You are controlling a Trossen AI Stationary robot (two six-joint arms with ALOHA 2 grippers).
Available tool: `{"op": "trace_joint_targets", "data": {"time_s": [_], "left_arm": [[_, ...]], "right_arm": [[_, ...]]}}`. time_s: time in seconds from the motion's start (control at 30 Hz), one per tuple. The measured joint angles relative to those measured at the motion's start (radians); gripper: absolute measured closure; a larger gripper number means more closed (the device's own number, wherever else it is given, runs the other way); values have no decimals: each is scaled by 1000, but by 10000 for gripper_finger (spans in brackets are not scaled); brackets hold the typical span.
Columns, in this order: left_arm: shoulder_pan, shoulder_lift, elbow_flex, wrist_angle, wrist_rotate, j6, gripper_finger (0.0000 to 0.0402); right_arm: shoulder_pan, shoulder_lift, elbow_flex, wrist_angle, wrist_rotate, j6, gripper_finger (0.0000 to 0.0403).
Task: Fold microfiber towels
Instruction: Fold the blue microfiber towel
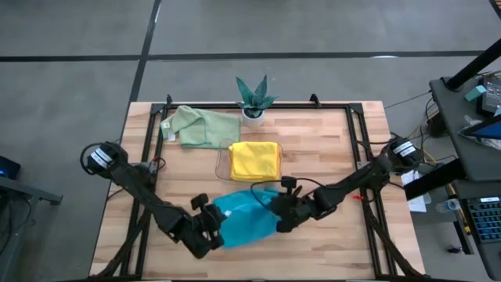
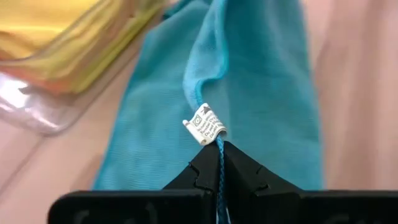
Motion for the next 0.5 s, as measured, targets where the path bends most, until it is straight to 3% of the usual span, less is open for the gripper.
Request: {"op": "trace_joint_targets", "data": {"time_s": [0.17, 0.3, 0.5], "left_arm": [[38, 0, -22, -66, 33, -12, 401], [58, 0, -24, -177, 60, -114, 401], [65, 0, -26, -180, 65, -126, 401]], "right_arm": [[-42, 46, -2, 0, 5, 8, 394], [-63, 74, -2, 2, 72, 26, 394], [-69, 105, -2, 9, 78, 27, 394]]}}
